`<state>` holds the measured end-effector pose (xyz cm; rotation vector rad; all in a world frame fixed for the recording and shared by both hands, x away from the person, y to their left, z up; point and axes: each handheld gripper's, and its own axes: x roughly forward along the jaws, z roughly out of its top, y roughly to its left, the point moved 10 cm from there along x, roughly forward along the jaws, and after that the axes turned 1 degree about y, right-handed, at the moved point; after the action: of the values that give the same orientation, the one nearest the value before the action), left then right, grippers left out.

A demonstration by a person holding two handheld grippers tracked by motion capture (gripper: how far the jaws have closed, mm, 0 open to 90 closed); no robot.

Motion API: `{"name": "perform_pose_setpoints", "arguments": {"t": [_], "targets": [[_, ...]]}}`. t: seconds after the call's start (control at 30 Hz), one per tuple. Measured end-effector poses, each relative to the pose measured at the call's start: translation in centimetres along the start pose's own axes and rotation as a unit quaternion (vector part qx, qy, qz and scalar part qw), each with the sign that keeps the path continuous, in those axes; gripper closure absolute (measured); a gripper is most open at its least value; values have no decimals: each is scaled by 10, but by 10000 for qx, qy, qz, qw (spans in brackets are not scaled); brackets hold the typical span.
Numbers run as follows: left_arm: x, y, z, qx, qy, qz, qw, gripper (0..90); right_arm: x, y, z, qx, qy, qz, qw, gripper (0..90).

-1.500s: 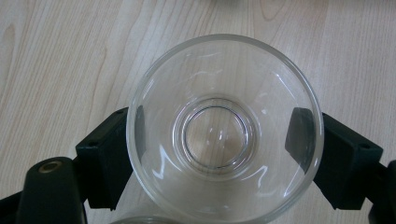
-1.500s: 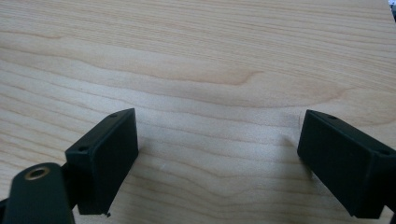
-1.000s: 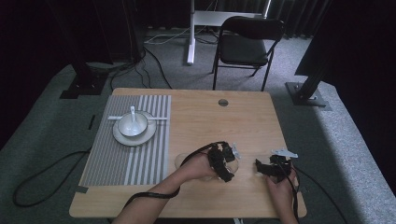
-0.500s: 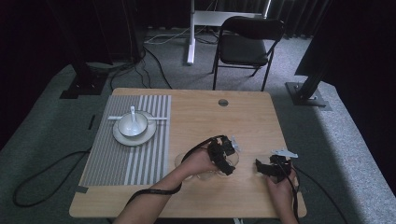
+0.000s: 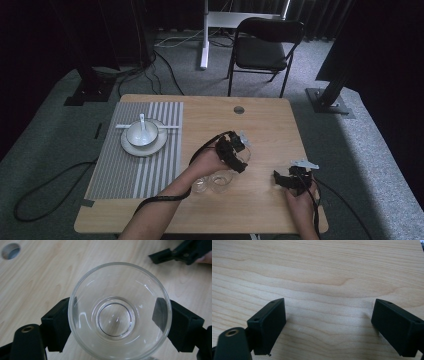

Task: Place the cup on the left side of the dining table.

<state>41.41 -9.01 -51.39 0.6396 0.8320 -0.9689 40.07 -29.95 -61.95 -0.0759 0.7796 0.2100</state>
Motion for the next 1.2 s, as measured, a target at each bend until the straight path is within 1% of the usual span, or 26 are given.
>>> {"name": "perform_pose_setpoints", "arguments": {"t": [0.07,0.1,0.13,0.23,0.3,0.33,0.4,0.43,0.5,0.53,0.57,0.6,0.67,0.7,0.73,0.77,0.8,0.83,0.87,0.9,0.93,0.97,1.07,1.13,1.17,1.2], "targets": [[-3,6,-3,-50,-6,69,10000,188,0,0,0,9,1,-2,10000,118],[-3,6,-3,-50,-6,69,10000,188,0,0,0,9,1,-2,10000,118],[-6,12,-7,-168,-54,149,9997,188,0,0,0,9,1,-3,10000,118],[-12,22,-15,-311,-80,223,9992,188,0,0,0,8,1,-3,10000,118],[-14,24,-17,-309,-78,242,9992,188,0,0,0,9,2,-2,10000,118],[-18,30,-22,-373,-63,298,9988,188,0,0,0,6,0,-3,10000,118],[-21,36,-27,-443,-59,355,9984,188,0,0,0,6,1,-2,10000,118],[-23,40,-31,-479,-65,440,9979,188,0,0,0,2,1,-3,10000,118],[-24,42,-35,-479,-28,477,9977,188,0,0,0,7,2,-4,10000,118],[-25,47,-43,-602,-1,552,9967,188,0,0,0,7,6,1,10000,118],[-25,49,-47,-600,25,544,9967,188,0,0,0,7,6,-1,10000,118],[-26,51,-51,-677,24,548,9962,188,0,0,0,14,5,-1,10000,118],[-27,55,-59,-718,66,567,9958,188,0,0,0,12,6,-2,10000,118],[-29,57,-63,-786,74,595,9951,188,0,0,0,14,6,1,10000,118],[-30,60,-67,-781,114,628,9949,188,0,0,0,13,6,-1,10000,118],[-30,60,-67,-781,114,628,9949,188,0,0,0,13,7,0,10000,118],[-33,64,-73,-864,107,711,9937,188,0,0,0,15,7,0,10000,118],[-33,64,-73,-864,107,711,9937,188,0,0,0,15,7,0,10000,118],[-38,68,-79,-925,68,781,9926,188,0,0,0,15,8,-2,10000,118],[-40,70,-83,-978,88,781,9921,188,0,0,0,15,8,-1,10000,118],[-40,70,-83,-978,88,781,9921,188,0,0,0,15,8,-1,10000,118],[-45,73,-90,-1019,85,804,9915,188,0,0,0,13,6,-1,10000,118],[-52,77,-101,-1084,136,878,9901,187,0,0,0,4,1,-3,10000,118],[-53,78,-104,-1123,130,894,9896,188,0,0,0,3,3,-4,10000,118],[-57,81,-112,-1164,167,928,9887,188,0,0,0,6,3,-3,10000,118],[-59,82,-115,-1185,192,940,9883,188,0,0,0,1,2,-3,10000,118]]}}
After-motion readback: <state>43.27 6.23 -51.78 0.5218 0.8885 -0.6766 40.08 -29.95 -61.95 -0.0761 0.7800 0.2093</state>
